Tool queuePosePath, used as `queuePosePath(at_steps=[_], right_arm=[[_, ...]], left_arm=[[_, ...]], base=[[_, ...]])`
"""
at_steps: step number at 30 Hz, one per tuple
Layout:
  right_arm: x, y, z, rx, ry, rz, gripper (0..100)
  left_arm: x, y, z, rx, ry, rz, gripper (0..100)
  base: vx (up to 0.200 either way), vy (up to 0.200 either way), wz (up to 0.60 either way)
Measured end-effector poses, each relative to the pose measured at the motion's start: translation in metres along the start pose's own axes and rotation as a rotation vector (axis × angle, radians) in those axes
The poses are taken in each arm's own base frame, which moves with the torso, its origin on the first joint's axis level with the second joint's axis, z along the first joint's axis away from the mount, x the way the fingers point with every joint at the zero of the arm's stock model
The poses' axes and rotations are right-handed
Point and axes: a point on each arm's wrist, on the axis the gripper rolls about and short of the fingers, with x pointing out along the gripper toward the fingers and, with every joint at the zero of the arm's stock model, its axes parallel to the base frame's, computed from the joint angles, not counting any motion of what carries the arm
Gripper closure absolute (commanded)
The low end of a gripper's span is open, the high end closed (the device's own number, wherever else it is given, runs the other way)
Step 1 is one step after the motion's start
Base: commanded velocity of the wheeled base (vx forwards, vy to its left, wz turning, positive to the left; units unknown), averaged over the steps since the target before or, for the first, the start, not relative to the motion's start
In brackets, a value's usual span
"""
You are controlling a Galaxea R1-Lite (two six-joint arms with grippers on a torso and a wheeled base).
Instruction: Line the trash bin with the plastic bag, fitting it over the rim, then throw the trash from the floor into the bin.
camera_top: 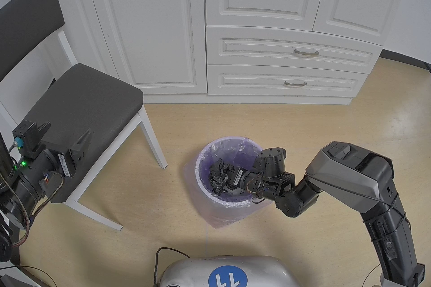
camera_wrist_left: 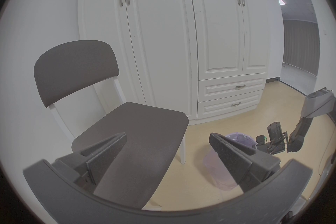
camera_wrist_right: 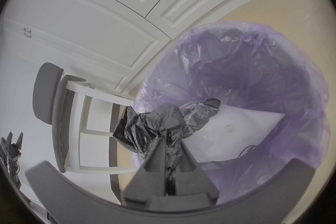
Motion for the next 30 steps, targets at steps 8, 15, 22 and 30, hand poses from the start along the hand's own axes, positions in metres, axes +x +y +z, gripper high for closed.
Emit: queuePosePath(at_steps=[8,15,22,30], right_arm=[[0.0071,-0.0036,0.0012,-0.002,-0.013,0.005,100],[0.0084,-0.0057,-0.0003,-0.001,-0.010,0.001,0],[0.0085,-0.0066,-0.0006,-0.002,-0.010,0.000,0],[0.0091,-0.0073,-0.0018,-0.011,-0.010,-0.002,0]], left_arm=[[0.0008,-0.0025,-0.0008,0.001,0.005,-0.011,0],[0.0010,-0.0028,-0.0004,0.002,0.004,-0.014,0],[0.0010,-0.0028,-0.0004,0.002,0.003,-0.012,0],[0.0010,-0.0028,-0.0007,0.002,0.004,-0.012,0]], base=[[0.000,0.000,0.00],[0.000,0.000,0.00],[0.000,0.000,0.00],[0.000,0.000,0.00]])
